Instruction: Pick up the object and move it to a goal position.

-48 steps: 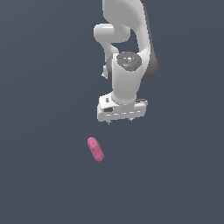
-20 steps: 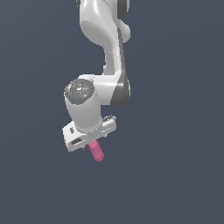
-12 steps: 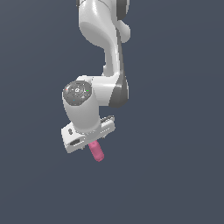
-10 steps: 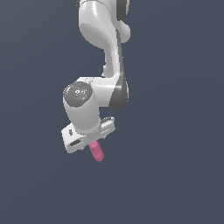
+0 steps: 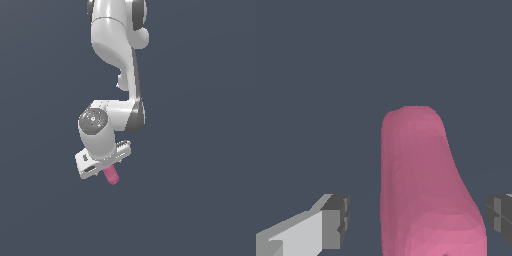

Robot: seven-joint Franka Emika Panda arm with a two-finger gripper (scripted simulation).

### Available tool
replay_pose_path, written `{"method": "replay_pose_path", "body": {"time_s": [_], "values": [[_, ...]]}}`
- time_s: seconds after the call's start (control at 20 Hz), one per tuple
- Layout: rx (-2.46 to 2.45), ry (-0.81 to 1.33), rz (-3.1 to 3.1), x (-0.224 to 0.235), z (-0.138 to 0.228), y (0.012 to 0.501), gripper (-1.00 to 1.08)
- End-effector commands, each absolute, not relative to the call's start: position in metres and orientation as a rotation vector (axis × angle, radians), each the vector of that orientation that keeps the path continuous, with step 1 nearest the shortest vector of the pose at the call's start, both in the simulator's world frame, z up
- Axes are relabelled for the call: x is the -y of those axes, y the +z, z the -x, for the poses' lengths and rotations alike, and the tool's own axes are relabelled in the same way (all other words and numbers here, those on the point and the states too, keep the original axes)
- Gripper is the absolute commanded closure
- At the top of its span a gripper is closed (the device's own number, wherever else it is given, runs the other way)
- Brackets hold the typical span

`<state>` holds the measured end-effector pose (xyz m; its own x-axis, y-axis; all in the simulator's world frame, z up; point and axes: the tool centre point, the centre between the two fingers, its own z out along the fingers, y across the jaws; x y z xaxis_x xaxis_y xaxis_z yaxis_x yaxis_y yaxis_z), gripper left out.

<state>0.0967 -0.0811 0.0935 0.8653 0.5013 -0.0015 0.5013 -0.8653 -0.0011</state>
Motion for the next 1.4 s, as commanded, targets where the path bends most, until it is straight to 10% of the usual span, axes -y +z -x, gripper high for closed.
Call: {"method": "replay_pose_path", "body": {"time_s": [0.0,0.2,0.25,1.35], "values": [[0.816,0.0,3.034,0.081,-0.098,0.09,-0.92],[0.816,0.0,3.034,0.081,-0.099,0.093,-0.92],[0.816,0.0,3.034,0.081,-0.099,0.093,1.08],[0.671,-0.137,3.064,0.064,-0.104,0.117,1.08]]}}
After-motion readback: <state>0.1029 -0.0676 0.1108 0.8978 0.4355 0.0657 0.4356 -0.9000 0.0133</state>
